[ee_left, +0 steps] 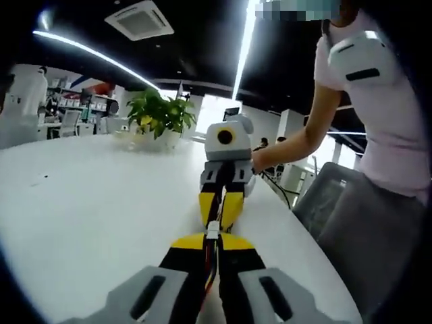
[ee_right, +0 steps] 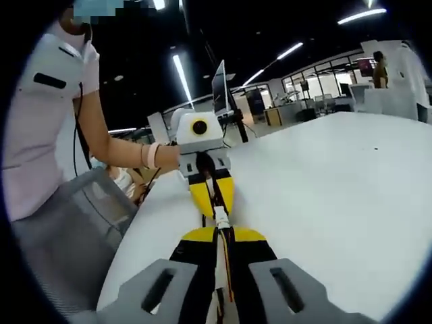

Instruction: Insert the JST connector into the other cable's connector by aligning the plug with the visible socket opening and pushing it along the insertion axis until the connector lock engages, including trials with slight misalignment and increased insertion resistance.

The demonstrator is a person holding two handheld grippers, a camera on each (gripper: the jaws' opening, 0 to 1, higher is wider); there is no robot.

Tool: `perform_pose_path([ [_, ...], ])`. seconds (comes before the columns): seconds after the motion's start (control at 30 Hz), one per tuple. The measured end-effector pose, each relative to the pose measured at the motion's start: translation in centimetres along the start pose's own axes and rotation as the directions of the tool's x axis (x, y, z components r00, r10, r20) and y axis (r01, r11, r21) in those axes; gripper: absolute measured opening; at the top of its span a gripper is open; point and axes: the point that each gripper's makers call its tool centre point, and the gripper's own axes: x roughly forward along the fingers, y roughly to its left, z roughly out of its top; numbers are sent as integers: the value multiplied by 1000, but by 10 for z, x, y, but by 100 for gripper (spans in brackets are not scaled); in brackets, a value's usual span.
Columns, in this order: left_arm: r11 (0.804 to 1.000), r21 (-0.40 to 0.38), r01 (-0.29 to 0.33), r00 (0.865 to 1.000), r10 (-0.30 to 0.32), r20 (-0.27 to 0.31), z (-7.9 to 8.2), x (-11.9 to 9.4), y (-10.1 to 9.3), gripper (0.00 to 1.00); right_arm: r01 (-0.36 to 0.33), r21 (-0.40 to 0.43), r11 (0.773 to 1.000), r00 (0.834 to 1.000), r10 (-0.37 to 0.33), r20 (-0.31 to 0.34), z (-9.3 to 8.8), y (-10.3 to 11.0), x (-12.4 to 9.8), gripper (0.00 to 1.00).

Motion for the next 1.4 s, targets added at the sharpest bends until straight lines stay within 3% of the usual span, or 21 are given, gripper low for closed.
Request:
perform_pose_path([
  [0.37, 1000, 0, 3, 999, -3, 49, -4, -1, 17, 0, 20, -5, 1000, 999, -20, 46, -1, -14, 4, 3],
  [0.5, 1000, 7, 1, 1000, -1, 29, -15, 2, 24, 0, 15, -57, 998, 1000, -14, 22, -11, -20, 10, 3],
  [0.7, 1000, -8, -11, 1000, 11, 11, -25, 2, 32, 0, 12, -71, 997, 1000, -11, 9, -17, -29, 13, 3],
  [1.07, 999, -3, -46, 999, 46, -14, -30, 0, 39, 1, 27, -63, 998, 1000, -26, 16, -20, -38, 16, 4],
  [1.4, 999, 12, -43, 999, 43, -14, -30, -1, 36, 2, 35, -113, 993, 999, -32, 25, -19, -38, 15, 9],
])
